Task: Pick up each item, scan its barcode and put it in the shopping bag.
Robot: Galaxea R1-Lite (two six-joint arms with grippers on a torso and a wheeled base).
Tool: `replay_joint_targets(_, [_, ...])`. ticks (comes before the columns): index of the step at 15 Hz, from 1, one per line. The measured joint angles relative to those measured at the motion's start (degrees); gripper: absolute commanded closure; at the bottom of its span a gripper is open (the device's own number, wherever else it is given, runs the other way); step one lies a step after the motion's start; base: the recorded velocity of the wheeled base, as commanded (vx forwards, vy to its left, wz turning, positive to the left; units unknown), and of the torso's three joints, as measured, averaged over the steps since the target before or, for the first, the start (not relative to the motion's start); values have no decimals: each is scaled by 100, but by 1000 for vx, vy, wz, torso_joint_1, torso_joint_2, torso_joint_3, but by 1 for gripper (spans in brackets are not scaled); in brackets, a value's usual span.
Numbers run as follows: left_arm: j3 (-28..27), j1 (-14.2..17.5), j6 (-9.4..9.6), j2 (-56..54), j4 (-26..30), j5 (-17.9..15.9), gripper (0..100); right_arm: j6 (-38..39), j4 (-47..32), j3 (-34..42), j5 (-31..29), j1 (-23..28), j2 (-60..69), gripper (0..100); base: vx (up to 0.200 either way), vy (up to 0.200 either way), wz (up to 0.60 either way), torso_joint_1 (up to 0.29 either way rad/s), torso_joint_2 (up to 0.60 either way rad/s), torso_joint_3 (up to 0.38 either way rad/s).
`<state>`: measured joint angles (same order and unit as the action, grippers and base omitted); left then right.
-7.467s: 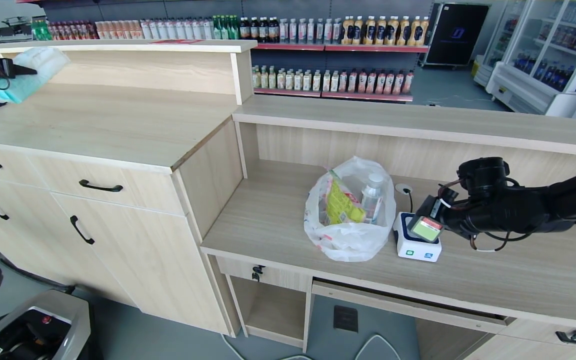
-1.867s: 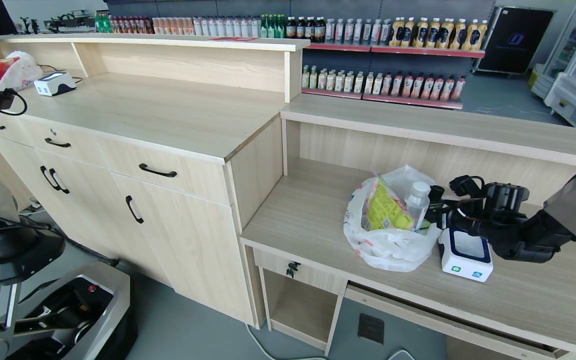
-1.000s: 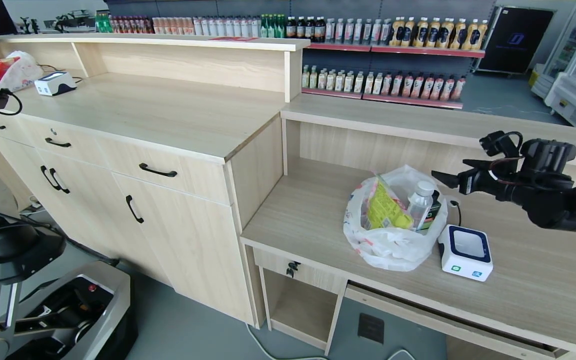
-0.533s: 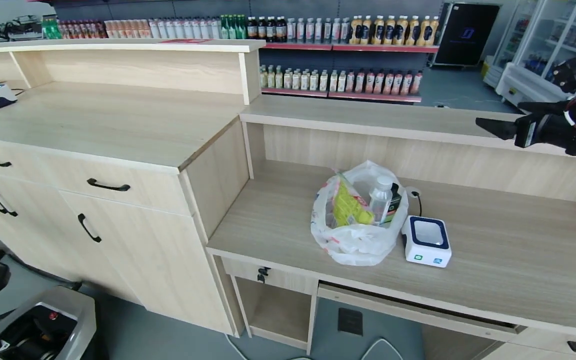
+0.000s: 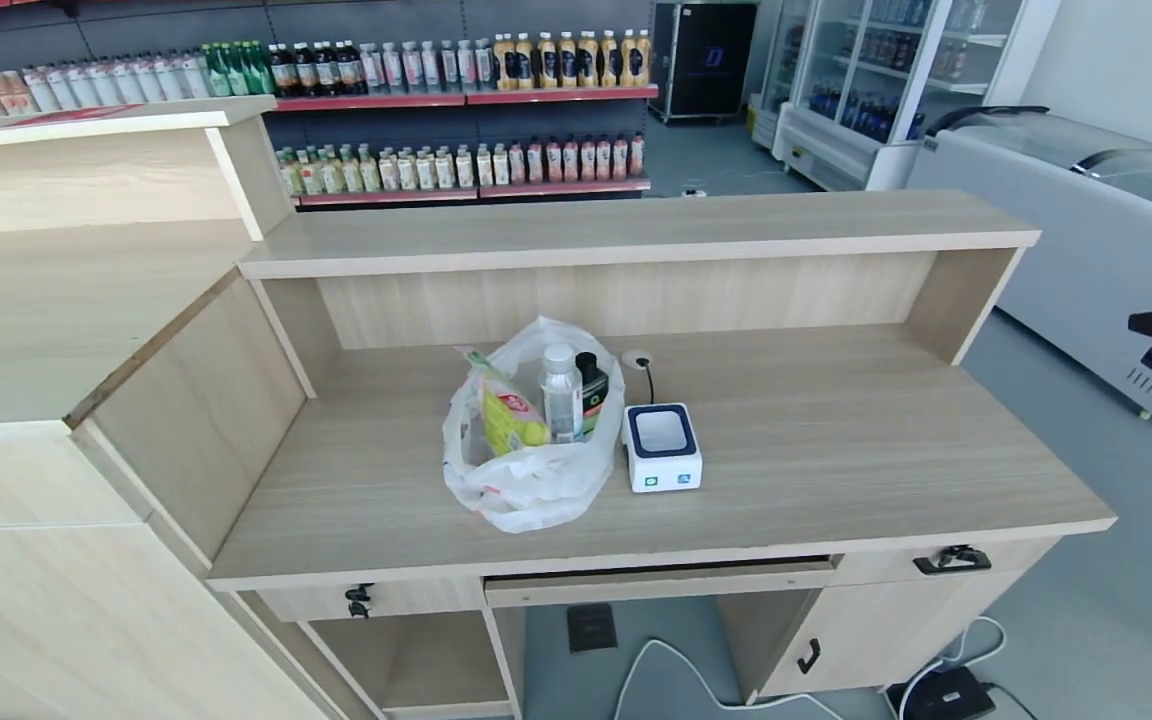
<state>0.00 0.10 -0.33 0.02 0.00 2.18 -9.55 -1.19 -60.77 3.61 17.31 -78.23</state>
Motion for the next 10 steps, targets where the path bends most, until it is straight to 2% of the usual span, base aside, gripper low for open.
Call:
replay_joint_targets(4, [0,4,0,0,0,0,0,95,1033,2868,-118,-43,1877,0,0,0,0,0,0,0])
replay_joint_targets(6, [0,6,1,0,0,0,0,121,1424,4306,-165,-293,3149,0,0,0,0,0,0,0])
replay_joint_targets(8, [0,-2,0,0,2,0,0,191,1157,5209,-374,-701,4524,0,0,0,0,0,0,0])
replay_joint_targets(10, [0,6,0,0,0,0,0,332,669,5606,-603,-1142,5836,0,0,0,0,0,0,0])
